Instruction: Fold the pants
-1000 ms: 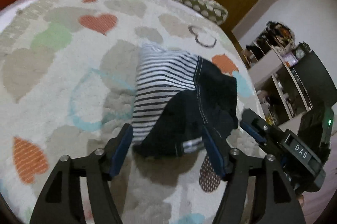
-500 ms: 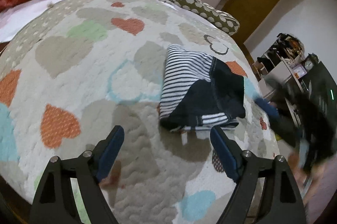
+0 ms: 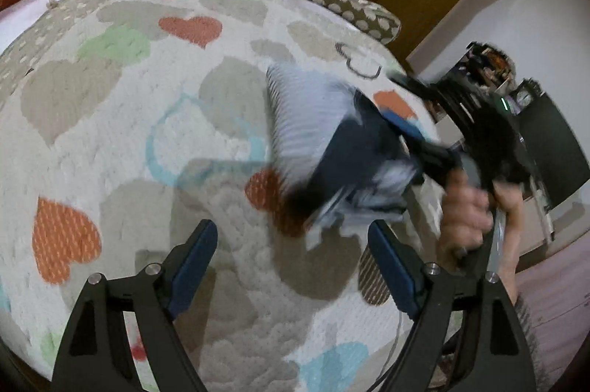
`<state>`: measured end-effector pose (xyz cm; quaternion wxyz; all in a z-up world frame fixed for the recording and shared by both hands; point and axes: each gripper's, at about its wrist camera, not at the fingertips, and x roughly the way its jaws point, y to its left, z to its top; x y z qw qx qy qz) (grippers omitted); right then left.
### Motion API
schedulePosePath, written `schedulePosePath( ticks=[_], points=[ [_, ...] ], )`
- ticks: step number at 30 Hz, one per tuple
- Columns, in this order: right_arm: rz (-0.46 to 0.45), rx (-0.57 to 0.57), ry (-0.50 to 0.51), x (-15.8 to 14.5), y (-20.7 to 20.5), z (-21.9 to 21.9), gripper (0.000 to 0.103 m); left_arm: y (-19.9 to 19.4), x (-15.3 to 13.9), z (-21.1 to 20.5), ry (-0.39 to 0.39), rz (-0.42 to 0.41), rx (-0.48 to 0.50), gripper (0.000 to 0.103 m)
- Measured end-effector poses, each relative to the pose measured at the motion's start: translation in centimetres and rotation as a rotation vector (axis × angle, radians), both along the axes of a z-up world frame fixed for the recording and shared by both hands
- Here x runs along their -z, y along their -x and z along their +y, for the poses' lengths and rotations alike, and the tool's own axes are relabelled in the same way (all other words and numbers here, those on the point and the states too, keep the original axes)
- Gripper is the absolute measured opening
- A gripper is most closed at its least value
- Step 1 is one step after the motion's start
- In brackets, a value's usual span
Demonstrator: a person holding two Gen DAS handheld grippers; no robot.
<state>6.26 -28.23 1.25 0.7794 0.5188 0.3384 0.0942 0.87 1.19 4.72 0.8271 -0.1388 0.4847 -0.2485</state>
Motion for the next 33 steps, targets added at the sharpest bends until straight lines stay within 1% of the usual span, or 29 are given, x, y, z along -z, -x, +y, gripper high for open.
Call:
schedulePosePath(
  ticks=[1, 2, 4, 6, 8, 10, 12, 13, 14, 15, 16, 17, 18, 20, 21, 22, 23, 24, 25, 26, 27, 29, 30, 32, 33],
  points=[
    [-0.009, 0.021, 0.016, -0.5, 0.7, -0.7, 0.057, -0.7, -0.2, 0.2, 0.013, 0.003, -0.005, 0.083],
    [-0.005, 0.033, 0.040, -1.0, 1.7, -1.6, 0.062, -1.5, -0.4, 0.3, 0.029, 0.009, -0.016, 0.083],
    [0.009, 0.046, 0.074, -1.4, 3.4, -2.4, 0.073, -3.5, -0.5, 0.3, 0.090, 0.038, -0.021, 0.083],
    [0.033, 0.024, 0.104, -1.0, 4.7, -2.6, 0.074, -5.8, -0.4, -0.2, 0.130, 0.058, -0.013, 0.085],
    [0.057, 0.004, 0.100, 0.0, 5.4, -2.6, 0.074, -7.5, 0.1, -0.9, 0.135, 0.074, -0.005, 0.086],
    [0.053, -0.027, 0.049, 1.1, 5.3, -2.2, 0.074, -9.5, 1.7, -2.1, 0.160, 0.148, 0.048, 0.086],
    [0.052, -0.055, 0.022, 2.0, 5.2, -1.8, 0.074, -10.5, 3.6, -2.9, 0.184, 0.236, 0.059, 0.086],
    [0.044, -0.074, 0.005, 2.2, 4.8, -1.5, 0.074, -10.7, 4.0, -3.1, 0.187, 0.241, 0.056, 0.086],
    [0.042, -0.097, -0.014, 2.3, 4.2, -1.0, 0.074, -10.6, 3.8, -3.3, 0.182, 0.229, 0.059, 0.086],
    [0.041, -0.107, -0.028, 2.3, 3.8, -0.9, 0.072, -10.6, 3.4, -3.8, 0.186, 0.214, 0.077, 0.086],
    [0.029, -0.120, -0.065, 2.4, 3.3, -0.7, 0.067, -10.7, 3.0, -4.1, 0.203, 0.212, 0.091, 0.086],
    [0.019, -0.130, -0.095, 2.3, 3.1, -0.6, 0.065, -10.8, 2.6, -4.3, 0.214, 0.213, 0.095, 0.086],
    [0.003, -0.135, -0.127, 2.2, 2.7, -0.6, 0.062, -11.1, 2.0, -4.7, 0.210, 0.201, 0.093, 0.086],
    [-0.015, -0.128, -0.136, 1.4, 1.9, -0.6, 0.062, -11.6, 1.1, -5.3, 0.179, 0.168, 0.090, 0.086],
    [-0.017, -0.123, -0.115, 1.0, 1.5, -0.6, 0.062, -11.8, 0.8, -5.5, 0.155, 0.152, 0.082, 0.086],
    [-0.015, -0.119, -0.097, 0.7, 1.2, -0.6, 0.063, -11.9, 0.6, -5.6, 0.113, 0.133, 0.066, 0.086],
    [-0.004, -0.106, -0.059, 0.5, 1.0, -0.7, 0.063, -11.9, 0.4, -5.4, 0.097, 0.122, 0.059, 0.086],
    [0.013, -0.091, -0.012, 0.3, 1.0, -0.8, 0.063, -11.8, 0.4, -5.0, 0.089, 0.114, 0.052, 0.086],
    [0.047, -0.059, 0.078, -0.1, 1.3, -1.0, 0.063, -11.6, 0.3, -4.4, 0.083, 0.109, 0.040, 0.086],
    [0.067, -0.031, 0.141, -0.4, 1.7, -1.2, 0.063, -11.3, 0.1, -3.9, 0.083, 0.107, 0.031, 0.086],
    [0.071, -0.009, 0.169, -0.7, 2.1, -1.6, 0.063, -11.1, 0.1, -3.6, 0.082, 0.105, 0.024, 0.086],
    [0.058, 0.064, 0.201, -1.9, 3.6, -2.6, 0.063, -10.0, -0.6, -2.4, 0.053, 0.074, -0.001, 0.086],
    [0.023, 0.093, 0.208, -3.0, 4.5, -2.8, 0.063, -9.2, -1.1, -1.9, 0.018, 0.042, -0.021, 0.086],
    [-0.057, 0.078, 0.180, -4.7, 5.2, -2.5, 0.063, -7.9, -1.8, -1.1, -0.025, -0.006, -0.054, 0.086],
    [-0.091, 0.051, 0.157, -5.4, 5.3, -1.8, 0.063, -6.9, -2.2, -0.5, -0.050, -0.038, -0.075, 0.086]
  ],
)
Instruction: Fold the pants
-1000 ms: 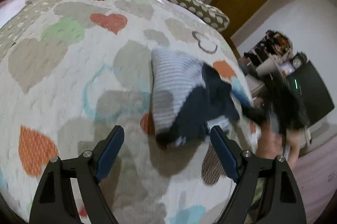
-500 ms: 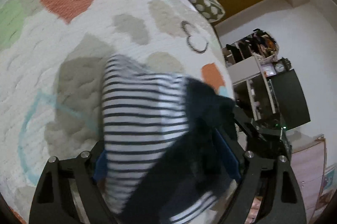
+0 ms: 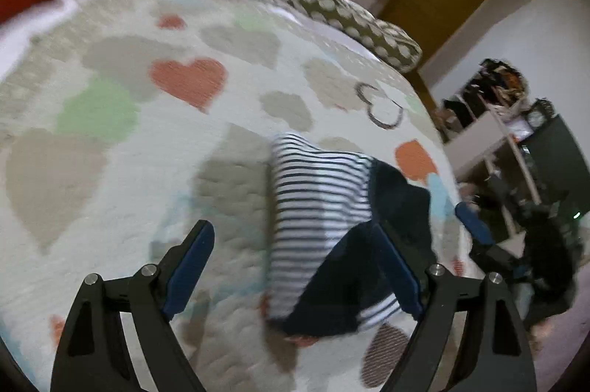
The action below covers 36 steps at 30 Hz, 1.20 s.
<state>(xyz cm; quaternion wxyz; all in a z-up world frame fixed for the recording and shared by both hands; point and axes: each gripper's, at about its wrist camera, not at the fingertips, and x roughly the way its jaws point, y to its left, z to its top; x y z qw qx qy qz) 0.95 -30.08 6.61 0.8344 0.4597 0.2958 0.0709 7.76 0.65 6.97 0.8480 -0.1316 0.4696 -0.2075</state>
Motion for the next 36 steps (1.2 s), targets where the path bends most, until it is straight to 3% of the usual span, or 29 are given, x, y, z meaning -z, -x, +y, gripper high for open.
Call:
schedulePosePath(
  ticks=[3, 5, 8, 11, 13, 17, 21, 24, 29, 36],
  points=[
    [-0.056, -0.167, -0.092, -0.1, -0.9, 2.7, 0.063, 2.2, -0.7, 1.2, -0.035, -0.035, -0.047, 0.086],
    [-0.016, -0.226, -0.104, 1.5, -1.6, 4.3, 0.063, 3.5, -1.0, 1.8, -0.044, -0.049, -0.058, 0.086],
    [0.073, -0.156, -0.082, 4.4, -0.9, 4.4, 0.061, 5.8, -1.8, 2.4, -0.074, -0.106, -0.063, 0.086],
    [0.050, -0.043, -0.141, 5.4, 1.8, 2.6, 0.061, 8.0, -3.1, 2.3, -0.129, -0.214, -0.088, 0.088],
    [0.078, 0.029, -0.067, 4.5, 3.9, 1.8, 0.067, 10.0, -4.5, 2.2, -0.170, -0.329, -0.136, 0.092],
    [0.081, 0.079, 0.096, 2.1, 7.6, 2.2, 0.067, 13.5, -7.3, 1.9, -0.236, -0.533, -0.221, 0.103],
    [0.064, 0.107, 0.296, -0.5, 11.6, 4.3, 0.067, 17.7, -10.8, 1.8, -0.284, -0.713, -0.304, 0.103],
    [0.057, 0.119, 0.431, -2.5, 13.6, 6.6, 0.068, 19.2, -12.4, 1.3, -0.350, -0.688, -0.266, 0.103],
    [0.091, 0.166, 0.554, -4.3, 17.2, 9.5, 0.073, 20.6, -12.1, 2.0, -0.290, -0.544, -0.211, 0.103],
    [0.230, 0.153, 0.663, -1.7, 18.6, 11.0, 0.076, 20.4, -8.3, 1.8, -0.344, -0.363, -0.175, 0.103]
  ],
)
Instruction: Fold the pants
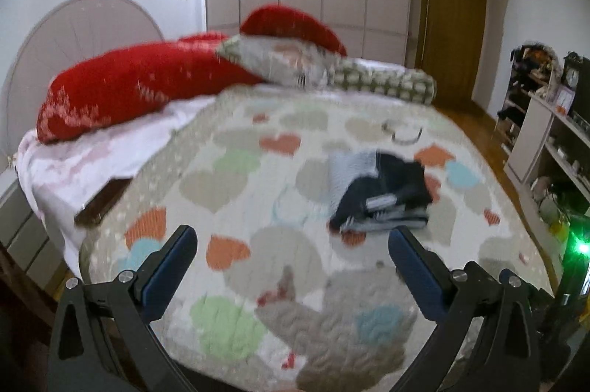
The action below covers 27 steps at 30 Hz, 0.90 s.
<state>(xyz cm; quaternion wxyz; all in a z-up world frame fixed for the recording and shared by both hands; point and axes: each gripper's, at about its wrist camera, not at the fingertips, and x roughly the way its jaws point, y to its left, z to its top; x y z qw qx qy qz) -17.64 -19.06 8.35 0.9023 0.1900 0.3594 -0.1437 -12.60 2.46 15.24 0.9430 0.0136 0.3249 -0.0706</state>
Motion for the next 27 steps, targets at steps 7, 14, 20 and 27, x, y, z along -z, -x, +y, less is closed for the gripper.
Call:
schedulePosePath(
  ticks=[7, 14, 20, 27],
  points=[
    [0.085, -0.022, 0.092, 2.1, 0.9, 1.7, 0.076, 0.1, 2.6, -0.8, -0.007, 0.086, 0.029, 0.103],
    [0.123, -0.039, 0.146, 2.7, 0.5, 2.9, 0.077, 0.1, 3.9, -1.2, -0.006, 0.135, 0.067, 0.103],
    [0.144, -0.033, 0.145, 3.1, 0.5, 2.6, 0.077, 0.1, 4.3, -1.6, 0.001, 0.159, 0.091, 0.103],
    [0.153, -0.026, 0.150, 3.3, 0.4, 2.6, 0.077, -0.4, 5.2, -1.9, 0.009, 0.215, 0.105, 0.103]
  ],
)
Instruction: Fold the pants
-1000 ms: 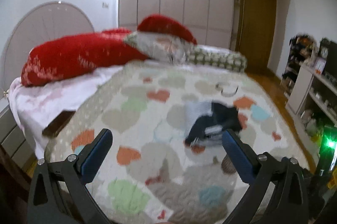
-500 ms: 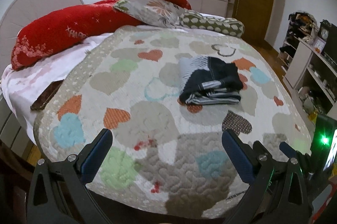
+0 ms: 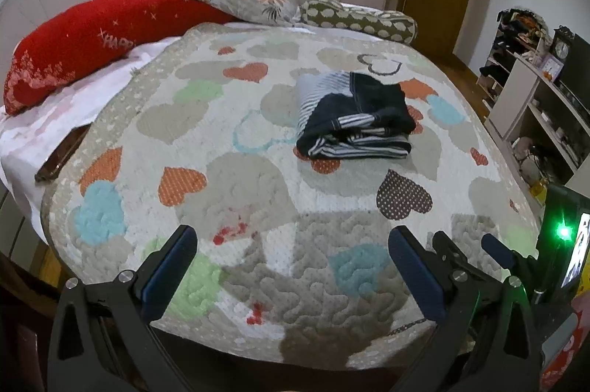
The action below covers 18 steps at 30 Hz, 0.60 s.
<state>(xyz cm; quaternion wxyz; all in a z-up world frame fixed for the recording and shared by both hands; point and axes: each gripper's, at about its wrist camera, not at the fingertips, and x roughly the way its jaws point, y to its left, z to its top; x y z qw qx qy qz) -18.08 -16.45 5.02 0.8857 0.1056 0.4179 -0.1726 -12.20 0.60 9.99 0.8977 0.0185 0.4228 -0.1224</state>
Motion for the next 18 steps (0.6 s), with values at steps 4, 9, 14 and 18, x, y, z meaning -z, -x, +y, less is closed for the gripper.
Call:
schedulePosePath(
  ticks=[4, 9, 14, 18],
  points=[
    [0.003, -0.007, 0.020, 0.1, -0.1, 0.3, 0.077, -0.2, 0.4, 0.1, 0.007, 0.022, -0.001, 0.103],
    [0.001, -0.022, 0.045, 0.0, -0.2, 0.8, 0.077, -0.2, 0.6, 0.1, 0.011, 0.036, 0.000, 0.103],
    [0.008, -0.035, 0.055, 0.1, -0.3, 1.2, 0.077, -0.4, 1.0, 0.2, 0.016, 0.059, 0.000, 0.103],
    [0.005, -0.037, 0.062, 0.1, -0.3, 1.3, 0.077, -0.5, 1.2, 0.2, 0.020, 0.066, 0.003, 0.103]
  ],
)
